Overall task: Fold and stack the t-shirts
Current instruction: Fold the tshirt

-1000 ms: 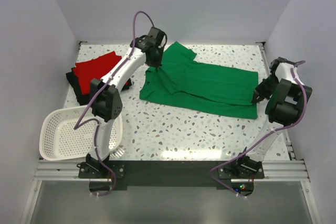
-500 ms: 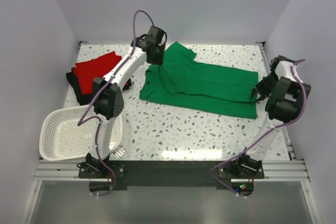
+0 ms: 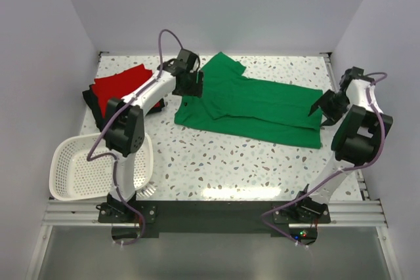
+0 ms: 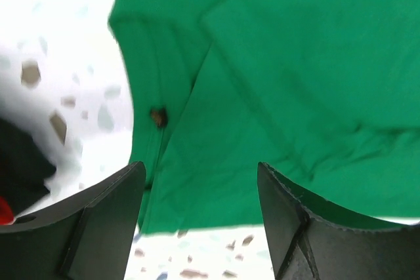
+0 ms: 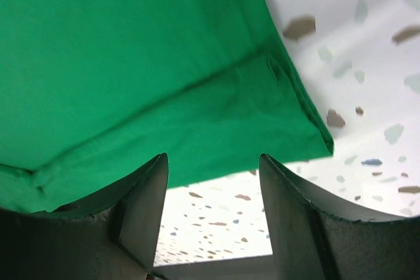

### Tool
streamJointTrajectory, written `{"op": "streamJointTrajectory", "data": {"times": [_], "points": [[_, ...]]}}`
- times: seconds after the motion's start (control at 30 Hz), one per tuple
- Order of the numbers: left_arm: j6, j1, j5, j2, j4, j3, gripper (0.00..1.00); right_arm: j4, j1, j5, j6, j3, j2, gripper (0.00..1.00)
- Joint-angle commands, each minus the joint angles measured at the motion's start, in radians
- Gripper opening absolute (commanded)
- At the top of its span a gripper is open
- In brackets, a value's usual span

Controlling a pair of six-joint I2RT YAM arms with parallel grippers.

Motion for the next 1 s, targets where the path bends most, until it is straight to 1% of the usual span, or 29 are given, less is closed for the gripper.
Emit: {"op": "streamJointTrajectory", "data": {"times": [0.0,0.07,0.1,0.17,0.2,0.4,0.57,0.73,0.87,0.97], "points": [[-0.011,0.015,-0.002,-0.164,0.079,-0.165,0.73,0.027,0.007,0.021,-0.037,-0.117,-0.089,0.61],[-0.017,0.02,-0.003,-0.203,0.086,-0.222,0.72,0.048,-0.005,0.032,-0.046,-0.197,-0.11,0.61],[-0.023,0.021,-0.005,-0.22,0.092,-0.272,0.71,0.055,-0.011,0.035,-0.051,-0.218,-0.128,0.6],[-0.031,0.026,-0.003,-0.261,0.105,-0.319,0.71,0.072,-0.03,0.064,-0.063,-0.267,-0.141,0.58],[-0.037,0.026,-0.003,-0.284,0.109,-0.358,0.7,0.076,-0.031,0.076,-0.073,-0.277,-0.139,0.57],[-0.057,0.044,-0.02,-0.34,0.118,-0.463,0.67,0.078,-0.041,0.125,-0.07,-0.272,-0.106,0.49],[-0.068,0.061,-0.023,-0.367,0.128,-0.518,0.61,0.072,-0.042,0.16,-0.071,-0.28,-0.072,0.41],[-0.081,0.07,-0.023,-0.393,0.135,-0.567,0.59,0.088,-0.042,0.17,-0.063,-0.315,-0.066,0.37],[-0.085,0.077,-0.023,-0.403,0.145,-0.587,0.58,0.093,-0.042,0.17,-0.059,-0.303,-0.033,0.35],[-0.08,0.083,-0.025,-0.404,0.145,-0.594,0.56,0.087,-0.042,0.18,-0.06,-0.295,-0.014,0.33]]}}
